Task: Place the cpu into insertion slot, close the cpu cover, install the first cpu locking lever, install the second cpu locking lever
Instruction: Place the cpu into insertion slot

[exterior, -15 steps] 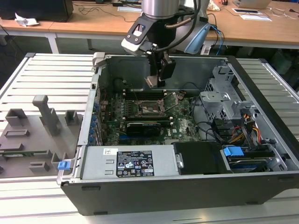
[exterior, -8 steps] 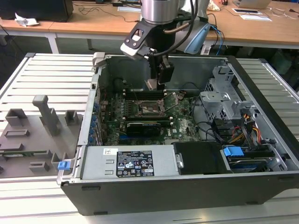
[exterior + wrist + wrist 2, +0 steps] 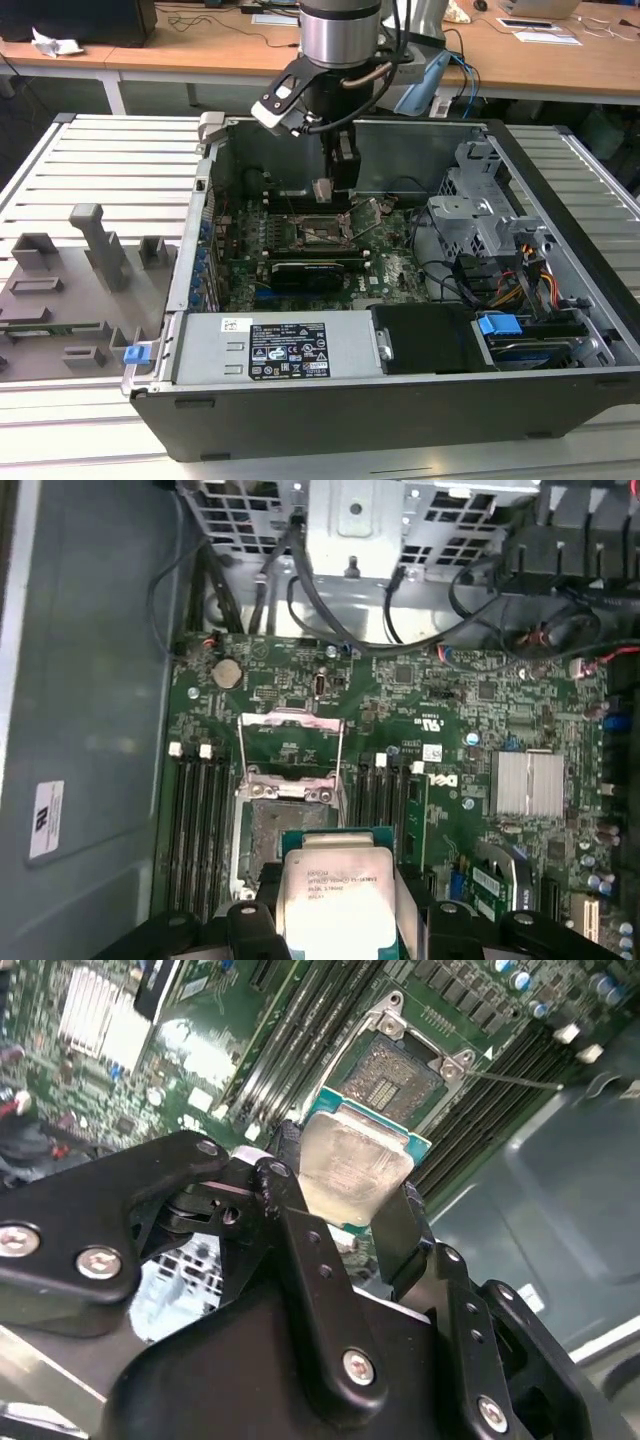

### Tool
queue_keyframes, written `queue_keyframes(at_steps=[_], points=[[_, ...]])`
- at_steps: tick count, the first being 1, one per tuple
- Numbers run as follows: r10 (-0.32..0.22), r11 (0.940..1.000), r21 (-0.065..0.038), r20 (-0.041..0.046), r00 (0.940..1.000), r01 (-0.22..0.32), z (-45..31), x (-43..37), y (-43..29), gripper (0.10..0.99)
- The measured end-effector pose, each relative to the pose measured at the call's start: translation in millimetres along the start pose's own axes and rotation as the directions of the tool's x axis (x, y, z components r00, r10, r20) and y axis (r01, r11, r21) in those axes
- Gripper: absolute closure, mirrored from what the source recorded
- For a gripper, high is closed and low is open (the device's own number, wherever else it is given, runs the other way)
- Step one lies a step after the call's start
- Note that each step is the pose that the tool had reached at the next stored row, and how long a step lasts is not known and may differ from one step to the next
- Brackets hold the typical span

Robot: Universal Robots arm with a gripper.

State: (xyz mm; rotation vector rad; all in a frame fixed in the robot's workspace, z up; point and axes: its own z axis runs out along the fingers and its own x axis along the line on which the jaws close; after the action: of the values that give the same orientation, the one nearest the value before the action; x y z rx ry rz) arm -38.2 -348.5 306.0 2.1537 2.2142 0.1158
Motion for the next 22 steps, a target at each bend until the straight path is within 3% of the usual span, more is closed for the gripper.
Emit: queue_keyframes(at_steps=[3,5,9,14,22], points=[[0.078,0.9969,-0.002,0.0068,0.9969,-0.078,8.0,-0.1,-0.7,0.557],[0.098,0.9952,-0.002,0.0086,0.9952,-0.098,10.4,-0.1,-0.9,0.557],[0.083,0.9965,-0.002,0.0074,0.9965,-0.083,17.1,-0.1,-1.6,0.557],[0.012,0.9999,-0.002,0.0011,0.9999,-0.012,24.5,2.8,-2.1,0.557],[0.01,0.9999,-0.004,0.0009,1.0,-0.01,37.3,8.0,-3.6,0.557]])
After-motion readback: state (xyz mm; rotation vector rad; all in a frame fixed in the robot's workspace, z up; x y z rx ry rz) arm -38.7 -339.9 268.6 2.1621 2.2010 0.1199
